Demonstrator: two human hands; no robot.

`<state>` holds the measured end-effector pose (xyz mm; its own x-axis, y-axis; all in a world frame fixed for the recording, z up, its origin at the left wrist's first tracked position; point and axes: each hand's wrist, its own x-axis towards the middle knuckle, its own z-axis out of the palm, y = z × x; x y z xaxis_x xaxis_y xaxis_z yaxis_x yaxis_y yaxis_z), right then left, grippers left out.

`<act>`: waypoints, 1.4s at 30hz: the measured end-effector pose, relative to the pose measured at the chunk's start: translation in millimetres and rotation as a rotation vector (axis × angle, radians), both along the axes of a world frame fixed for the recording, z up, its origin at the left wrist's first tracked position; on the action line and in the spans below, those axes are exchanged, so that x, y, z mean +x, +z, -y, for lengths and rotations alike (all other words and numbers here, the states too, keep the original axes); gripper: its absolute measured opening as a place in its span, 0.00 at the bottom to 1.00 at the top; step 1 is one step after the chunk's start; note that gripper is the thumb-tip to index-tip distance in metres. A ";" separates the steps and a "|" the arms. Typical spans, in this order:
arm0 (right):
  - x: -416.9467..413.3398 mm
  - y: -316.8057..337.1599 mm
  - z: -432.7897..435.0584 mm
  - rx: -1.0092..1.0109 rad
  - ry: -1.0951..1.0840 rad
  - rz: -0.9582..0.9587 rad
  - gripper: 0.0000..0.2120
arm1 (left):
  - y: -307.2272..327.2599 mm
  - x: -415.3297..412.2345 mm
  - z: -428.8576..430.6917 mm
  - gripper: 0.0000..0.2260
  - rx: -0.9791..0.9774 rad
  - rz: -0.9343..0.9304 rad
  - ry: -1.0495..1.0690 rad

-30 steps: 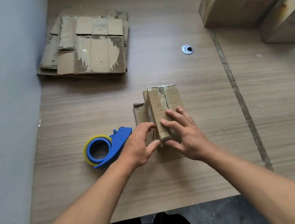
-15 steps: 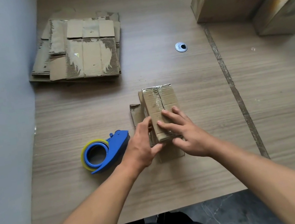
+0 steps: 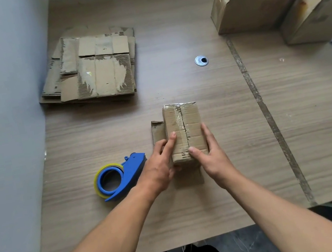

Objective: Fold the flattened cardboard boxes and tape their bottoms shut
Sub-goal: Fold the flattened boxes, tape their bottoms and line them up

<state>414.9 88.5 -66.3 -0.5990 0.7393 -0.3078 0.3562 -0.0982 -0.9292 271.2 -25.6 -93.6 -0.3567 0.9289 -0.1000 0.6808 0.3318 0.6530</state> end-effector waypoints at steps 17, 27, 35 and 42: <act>0.9 37.0 -72.7 0.235 0.341 0.541 0.51 | 40.7 15.9 21.3 0.32 -0.193 0.190 0.325; 21.6 8.7 -31.0 0.175 -0.056 0.526 0.27 | 44.3 66.4 14.6 0.26 -0.047 0.353 0.686; 39.5 10.9 -28.4 0.284 -0.124 0.485 0.20 | 35.1 71.8 -17.9 0.36 -0.128 0.330 0.715; 24.2 21.0 -21.8 0.111 -0.071 0.588 0.41 | 40.6 66.3 -18.6 0.22 -0.106 0.198 0.733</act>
